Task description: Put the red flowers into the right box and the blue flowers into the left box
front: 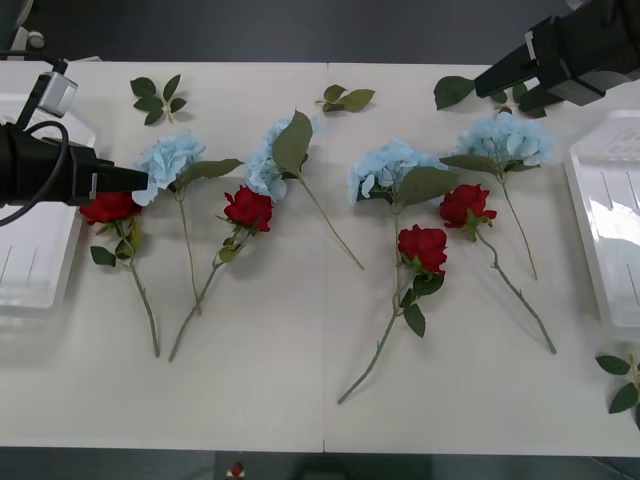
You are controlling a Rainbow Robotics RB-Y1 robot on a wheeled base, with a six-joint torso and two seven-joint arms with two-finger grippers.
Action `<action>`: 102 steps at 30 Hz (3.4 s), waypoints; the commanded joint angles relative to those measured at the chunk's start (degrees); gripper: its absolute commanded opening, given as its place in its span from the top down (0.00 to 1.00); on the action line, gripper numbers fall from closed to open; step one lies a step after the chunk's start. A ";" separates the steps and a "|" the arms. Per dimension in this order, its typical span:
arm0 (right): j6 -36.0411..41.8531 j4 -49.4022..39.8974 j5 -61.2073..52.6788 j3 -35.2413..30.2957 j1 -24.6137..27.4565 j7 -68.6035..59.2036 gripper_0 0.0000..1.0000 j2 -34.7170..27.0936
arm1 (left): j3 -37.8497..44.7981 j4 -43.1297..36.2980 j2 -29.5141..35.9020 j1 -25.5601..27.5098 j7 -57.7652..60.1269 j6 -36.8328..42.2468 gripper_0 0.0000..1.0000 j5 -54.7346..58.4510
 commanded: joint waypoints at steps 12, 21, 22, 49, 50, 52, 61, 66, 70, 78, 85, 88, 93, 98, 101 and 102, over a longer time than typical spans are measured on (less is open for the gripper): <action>2.64 12.97 31.25 7.26 -4.96 -14.82 0.00 7.03 | -0.09 -10.21 -9.27 6.81 33.60 -0.78 0.00 -43.13; -9.57 19.91 35.73 17.72 -4.70 -9.82 0.00 7.47 | 1.66 -16.54 -9.62 15.87 48.19 -1.13 0.00 -65.90; -11.51 21.40 35.64 18.95 -4.43 -7.71 0.00 7.64 | 1.40 -16.36 -10.15 16.13 50.12 -1.13 0.00 -69.15; -20.91 35.03 36.17 20.36 -2.32 10.05 0.00 16.35 | -5.72 5.70 -24.56 3.12 56.36 -0.87 0.00 -84.18; -20.91 35.03 36.17 20.53 -2.23 10.14 0.00 16.52 | -5.72 6.40 -25.09 2.95 56.19 -0.87 0.00 -84.18; -20.91 35.29 36.17 20.97 -2.23 10.22 0.00 16.96 | -5.72 8.07 -26.23 2.59 55.92 -0.87 0.00 -84.26; -25.48 36.70 35.90 24.66 -2.23 10.22 0.00 20.04 | -5.72 13.52 -29.75 1.36 55.48 -1.75 0.36 -84.97; -26.62 39.07 35.90 24.75 -2.23 10.58 0.00 21.53 | -5.72 13.52 -30.01 1.36 55.57 -1.75 1.00 -84.62; -26.62 39.42 35.99 24.66 -2.23 10.58 0.00 21.71 | -5.72 12.73 -29.75 1.36 55.40 -1.75 1.00 -82.07; -26.80 40.04 36.17 24.75 -2.23 10.58 1.00 21.97 | -5.63 4.82 -23.60 2.86 54.17 0.80 1.00 -75.21; -28.29 41.62 36.70 24.75 -2.32 10.58 1.00 22.94 | -4.84 -8.71 -13.49 5.23 53.46 6.43 1.00 -66.42; -29.26 42.41 36.78 24.75 -2.32 10.75 1.00 23.11 | -1.24 -14.60 -9.36 9.27 52.94 6.51 1.00 -61.59; -29.70 42.59 36.87 23.52 -2.32 11.19 1.00 22.59 | 6.41 -22.51 -7.34 16.31 48.89 6.60 1.00 -54.47; -27.77 41.53 35.90 15.87 -2.94 14.09 1.00 18.81 | 15.11 -30.78 -10.06 21.40 43.27 6.60 1.00 -42.60; -23.20 41.00 33.27 9.72 -4.17 20.95 1.00 15.38 | 17.84 -34.03 -12.52 21.40 40.10 6.25 1.00 -36.98; -20.82 41.00 30.98 7.35 -4.61 24.55 1.00 13.80 | 18.45 -34.91 -13.23 21.40 39.31 5.20 1.00 -34.78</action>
